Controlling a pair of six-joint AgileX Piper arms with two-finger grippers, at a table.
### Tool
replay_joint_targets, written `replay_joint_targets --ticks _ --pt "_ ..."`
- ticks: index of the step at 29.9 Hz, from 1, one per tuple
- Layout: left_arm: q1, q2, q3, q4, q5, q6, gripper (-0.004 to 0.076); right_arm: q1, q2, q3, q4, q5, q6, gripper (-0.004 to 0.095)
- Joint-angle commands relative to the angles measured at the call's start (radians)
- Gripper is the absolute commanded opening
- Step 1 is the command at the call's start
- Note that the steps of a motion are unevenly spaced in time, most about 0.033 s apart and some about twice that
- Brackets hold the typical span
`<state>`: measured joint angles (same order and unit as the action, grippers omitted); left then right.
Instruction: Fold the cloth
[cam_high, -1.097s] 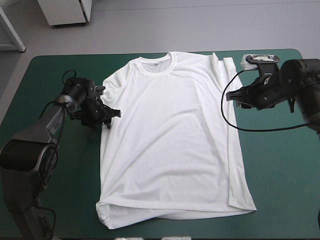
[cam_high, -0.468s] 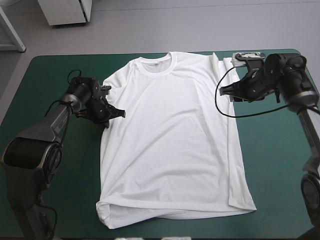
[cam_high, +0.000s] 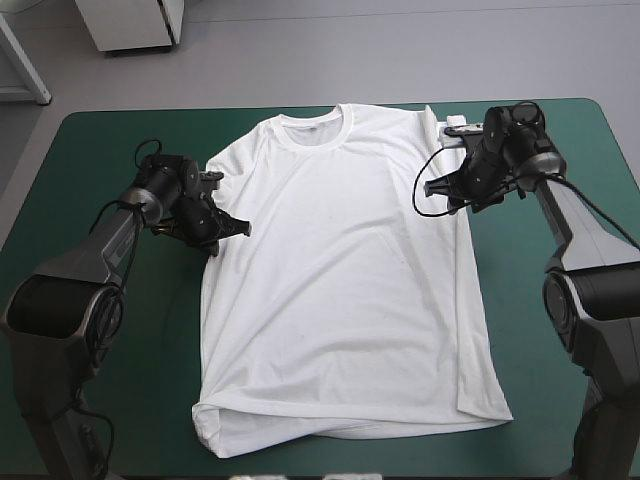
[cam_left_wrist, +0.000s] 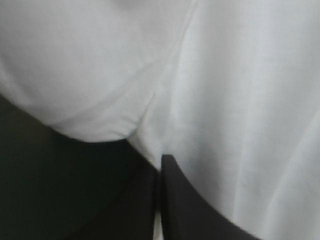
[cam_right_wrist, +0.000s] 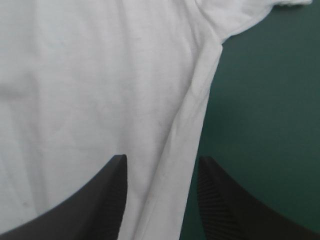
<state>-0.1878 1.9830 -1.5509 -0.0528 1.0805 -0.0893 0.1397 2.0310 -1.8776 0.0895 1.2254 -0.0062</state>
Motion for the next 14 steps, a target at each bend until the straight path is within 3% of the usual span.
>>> replay_joint_targets --ticks 1,8,14 --pt "-0.006 -0.015 -0.004 -0.030 -0.042 0.004 -0.0009 -0.005 -0.014 -0.040 -0.040 -0.009 0.006 0.0424" --pt "-0.006 -0.015 -0.004 -0.030 -0.048 0.004 -0.0009 -0.005 0.035 -0.040 -0.060 -0.068 0.006 0.0422" --pt "-0.006 -0.015 -0.004 -0.031 -0.048 0.004 -0.0009 -0.013 0.076 -0.040 -0.065 -0.038 0.024 0.0417"
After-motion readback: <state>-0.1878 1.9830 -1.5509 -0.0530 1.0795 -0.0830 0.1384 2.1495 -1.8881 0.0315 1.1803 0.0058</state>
